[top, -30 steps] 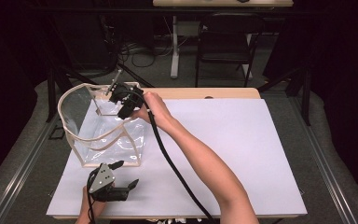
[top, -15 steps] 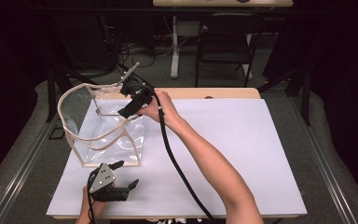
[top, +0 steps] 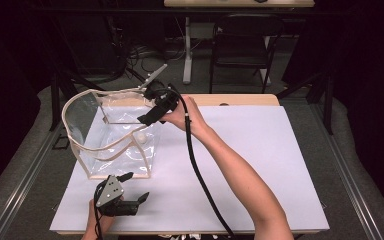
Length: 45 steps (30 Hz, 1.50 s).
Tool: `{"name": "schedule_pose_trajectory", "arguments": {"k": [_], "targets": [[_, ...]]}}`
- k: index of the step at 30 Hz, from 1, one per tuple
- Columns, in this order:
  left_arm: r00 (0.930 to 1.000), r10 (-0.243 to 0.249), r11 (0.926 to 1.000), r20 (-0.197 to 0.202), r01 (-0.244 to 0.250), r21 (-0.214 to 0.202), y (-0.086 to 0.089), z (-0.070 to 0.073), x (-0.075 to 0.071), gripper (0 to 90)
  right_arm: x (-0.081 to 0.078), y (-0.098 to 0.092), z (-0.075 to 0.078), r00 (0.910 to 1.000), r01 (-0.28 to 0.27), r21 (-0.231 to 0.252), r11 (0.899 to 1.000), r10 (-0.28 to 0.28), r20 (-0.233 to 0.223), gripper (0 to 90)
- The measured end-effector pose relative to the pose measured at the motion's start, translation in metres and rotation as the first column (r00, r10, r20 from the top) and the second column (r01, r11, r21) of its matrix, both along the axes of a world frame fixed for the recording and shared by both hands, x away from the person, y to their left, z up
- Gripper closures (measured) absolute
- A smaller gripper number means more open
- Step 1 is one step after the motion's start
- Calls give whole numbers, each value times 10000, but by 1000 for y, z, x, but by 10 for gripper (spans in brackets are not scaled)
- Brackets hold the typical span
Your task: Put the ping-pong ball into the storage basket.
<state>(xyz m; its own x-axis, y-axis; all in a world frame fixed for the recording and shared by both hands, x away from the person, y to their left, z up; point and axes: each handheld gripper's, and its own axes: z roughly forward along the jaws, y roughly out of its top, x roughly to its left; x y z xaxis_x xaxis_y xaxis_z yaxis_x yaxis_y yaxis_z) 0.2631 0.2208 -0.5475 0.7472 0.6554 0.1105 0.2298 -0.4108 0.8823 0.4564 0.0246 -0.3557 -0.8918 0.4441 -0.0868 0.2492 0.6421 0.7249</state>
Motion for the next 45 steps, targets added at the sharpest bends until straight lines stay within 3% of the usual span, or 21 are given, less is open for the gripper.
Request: {"name": "schedule_pose_trajectory", "arguments": {"k": [24,45], "targets": [[10000,-21,10000,-45,21,28,1,-1,0,163,-10,-65,-19,9984,536,-95,9985,-534,180,23],[10000,-29,10000,-31,29,-13,1,0,-1,163,-34,-93,-46,9971,695,-405,9968,-681,342,0]]}}
